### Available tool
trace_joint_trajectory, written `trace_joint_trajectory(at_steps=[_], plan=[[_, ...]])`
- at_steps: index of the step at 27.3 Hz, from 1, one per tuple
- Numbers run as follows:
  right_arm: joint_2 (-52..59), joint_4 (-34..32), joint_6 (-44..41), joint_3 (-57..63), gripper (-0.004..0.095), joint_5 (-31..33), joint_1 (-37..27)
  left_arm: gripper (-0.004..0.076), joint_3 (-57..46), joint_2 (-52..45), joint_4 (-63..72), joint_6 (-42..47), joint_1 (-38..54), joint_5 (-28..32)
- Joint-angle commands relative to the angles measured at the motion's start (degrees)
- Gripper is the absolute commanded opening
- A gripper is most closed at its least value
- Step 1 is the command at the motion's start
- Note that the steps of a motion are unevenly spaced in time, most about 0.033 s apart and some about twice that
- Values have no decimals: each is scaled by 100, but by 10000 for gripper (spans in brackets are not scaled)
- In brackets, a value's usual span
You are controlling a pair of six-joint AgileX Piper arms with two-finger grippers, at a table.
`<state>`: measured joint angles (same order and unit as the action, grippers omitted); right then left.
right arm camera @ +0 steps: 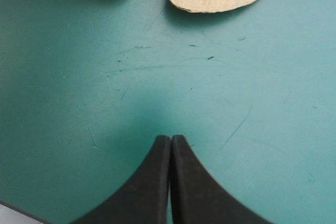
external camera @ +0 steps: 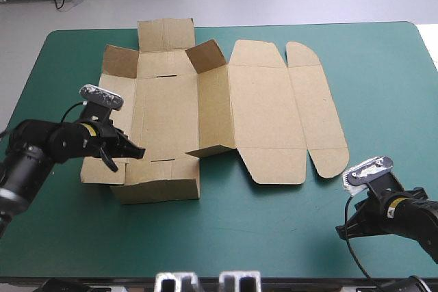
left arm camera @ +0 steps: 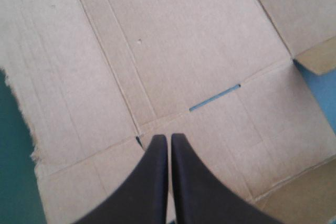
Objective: Fold the box
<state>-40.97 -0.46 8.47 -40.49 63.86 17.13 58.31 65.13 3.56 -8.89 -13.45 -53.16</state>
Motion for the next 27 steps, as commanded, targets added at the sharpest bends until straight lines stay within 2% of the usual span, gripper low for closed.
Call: trace_joint_trajectory(at_steps=[1, 3, 5, 9, 13, 19, 21, 27], plan=[[9, -7, 70, -150, -24, -290, -16, 15, 591, 576, 1580, -1570, 1058, 103], [9, -7, 79, -150, -24, -370, -16, 15, 821, 1178, 2885, -2697, 2221, -594], [9, -7, 108, -150, -24, -416, -16, 14, 870, 1606, 3603, -3254, 3156, -1267], [9, -7, 107, -150, -24, -486, -16, 26, 870, 2153, 4041, -3222, 4302, -1249], [9, -7, 192, -150, -24, -548, -16, 139, 870, 2381, 4039, -3329, 4725, -1134], [9, 7, 208, -150, -24, -572, -16, 459, 870, 2618, 4421, -3712, 4879, -976], [9, 46, 208, -150, -24, -572, -16, 489, 870, 2764, 4695, -4074, 4879, -1003], [9, 7, 208, -150, -25, -595, -16, 488, 870, 3402, 4735, -4222, 4879, -1640]])
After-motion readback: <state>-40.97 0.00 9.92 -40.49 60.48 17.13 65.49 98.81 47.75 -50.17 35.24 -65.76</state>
